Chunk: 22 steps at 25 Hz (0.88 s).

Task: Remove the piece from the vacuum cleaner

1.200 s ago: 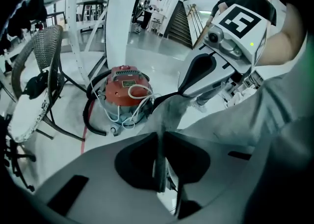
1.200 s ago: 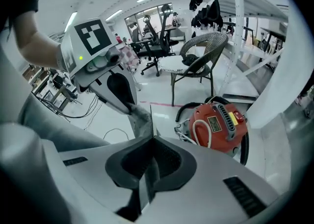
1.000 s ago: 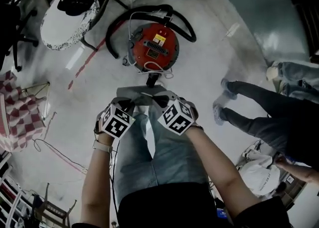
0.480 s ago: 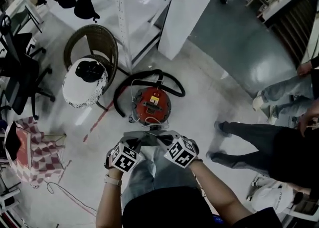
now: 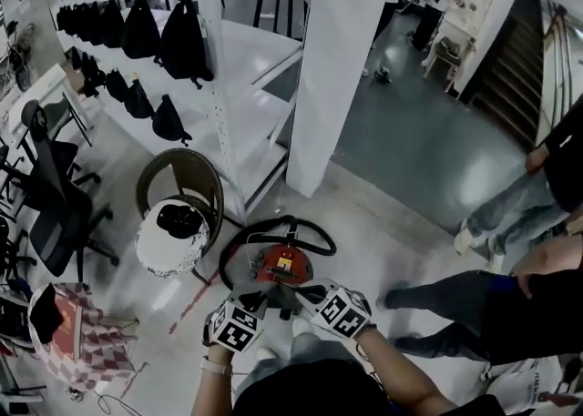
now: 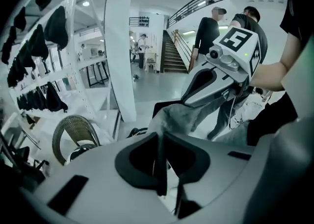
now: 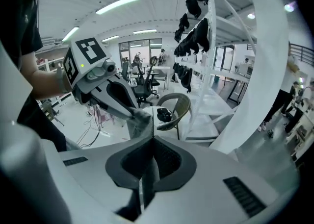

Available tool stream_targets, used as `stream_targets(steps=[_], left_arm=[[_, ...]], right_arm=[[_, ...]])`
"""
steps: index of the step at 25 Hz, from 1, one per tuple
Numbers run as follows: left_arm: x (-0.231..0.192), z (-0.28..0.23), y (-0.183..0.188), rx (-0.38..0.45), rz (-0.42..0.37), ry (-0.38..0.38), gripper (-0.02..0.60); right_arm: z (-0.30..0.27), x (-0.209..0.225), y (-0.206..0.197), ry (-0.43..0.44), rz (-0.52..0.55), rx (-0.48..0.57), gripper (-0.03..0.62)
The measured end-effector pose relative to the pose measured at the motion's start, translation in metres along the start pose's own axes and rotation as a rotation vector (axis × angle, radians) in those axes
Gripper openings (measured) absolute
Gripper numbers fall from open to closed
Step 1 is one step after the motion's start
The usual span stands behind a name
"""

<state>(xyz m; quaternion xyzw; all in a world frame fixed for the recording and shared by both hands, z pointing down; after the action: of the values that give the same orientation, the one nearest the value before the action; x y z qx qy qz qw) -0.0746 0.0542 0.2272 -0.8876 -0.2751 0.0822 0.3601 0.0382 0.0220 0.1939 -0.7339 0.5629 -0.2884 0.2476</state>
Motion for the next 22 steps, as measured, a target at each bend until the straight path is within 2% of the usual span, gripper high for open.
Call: stream_targets(steps=[4, 10, 14, 22], left_arm=[[-0.007, 0.022, 0.037, 0.076, -0.005, 0.023, 0.052], [-0.007, 0.042, 0.074, 0.152, -0.039, 0.034, 0.052], [-0.004, 0.047, 0.092, 0.180, -0.058, 0.050, 0.052], [0.000, 0.047, 0.114, 0.200, -0.086, 0.070, 0.052]], right_arm=[[0.033, 0.004, 0.027, -0.032, 0.024, 0.045, 0.032], [0.073, 0.008, 0.045, -0.053, 0.045, 0.101, 0.032], [0.092, 0.013, 0.053, -0.086, 0.094, 0.115, 0.032], [0.106, 0.021, 0.052, -0.108, 0.093, 0.141, 0.032]])
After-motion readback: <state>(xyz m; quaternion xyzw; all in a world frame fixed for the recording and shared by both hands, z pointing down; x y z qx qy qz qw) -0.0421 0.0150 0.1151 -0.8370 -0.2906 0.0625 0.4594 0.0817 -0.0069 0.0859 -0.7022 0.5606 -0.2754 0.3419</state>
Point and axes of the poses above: the fingertips, and each gripper's own axes: z backward along the fingers, x to its right, y out of its top, the point moved 5 cm from there along z, backward along the fingers, and after that the axes turned 12 degrees about y, right-handed, at the moved point
